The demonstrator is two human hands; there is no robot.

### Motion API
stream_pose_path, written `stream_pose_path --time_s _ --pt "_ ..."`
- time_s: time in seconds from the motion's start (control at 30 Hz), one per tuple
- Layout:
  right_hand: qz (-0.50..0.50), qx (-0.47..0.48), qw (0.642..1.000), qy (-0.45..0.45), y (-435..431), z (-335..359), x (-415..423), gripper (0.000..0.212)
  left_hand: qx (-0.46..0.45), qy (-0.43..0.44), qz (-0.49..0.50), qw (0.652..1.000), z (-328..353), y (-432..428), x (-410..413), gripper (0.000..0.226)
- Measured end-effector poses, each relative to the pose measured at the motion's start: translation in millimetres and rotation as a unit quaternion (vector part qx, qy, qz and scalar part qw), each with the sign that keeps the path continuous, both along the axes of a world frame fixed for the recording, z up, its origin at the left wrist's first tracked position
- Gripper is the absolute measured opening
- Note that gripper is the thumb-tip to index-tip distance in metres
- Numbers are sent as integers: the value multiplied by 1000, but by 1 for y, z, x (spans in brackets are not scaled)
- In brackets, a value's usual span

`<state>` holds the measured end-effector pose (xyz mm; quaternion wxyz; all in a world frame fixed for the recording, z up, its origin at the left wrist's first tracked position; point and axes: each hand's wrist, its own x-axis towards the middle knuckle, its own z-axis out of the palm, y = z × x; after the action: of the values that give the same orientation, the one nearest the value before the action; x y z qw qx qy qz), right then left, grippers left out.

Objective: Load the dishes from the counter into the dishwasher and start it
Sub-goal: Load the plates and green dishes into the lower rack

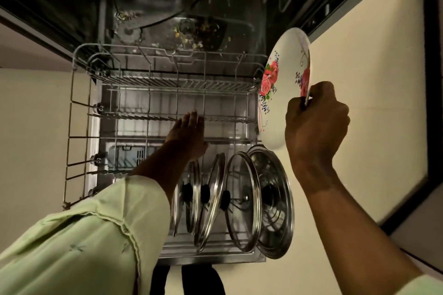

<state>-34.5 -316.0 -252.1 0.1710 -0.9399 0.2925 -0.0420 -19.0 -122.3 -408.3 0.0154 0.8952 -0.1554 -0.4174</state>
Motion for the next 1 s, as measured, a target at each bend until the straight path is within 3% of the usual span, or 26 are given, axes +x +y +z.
stream_pose_path --time_s 0.67,1.0 --pt "-12 21 999 -24 -8 3 13 25 19 48 -13 999 -16 -11 8 89" --pt "2 34 999 42 -1 -6 26 28 45 75 -3 996 -18 -18 13 99"
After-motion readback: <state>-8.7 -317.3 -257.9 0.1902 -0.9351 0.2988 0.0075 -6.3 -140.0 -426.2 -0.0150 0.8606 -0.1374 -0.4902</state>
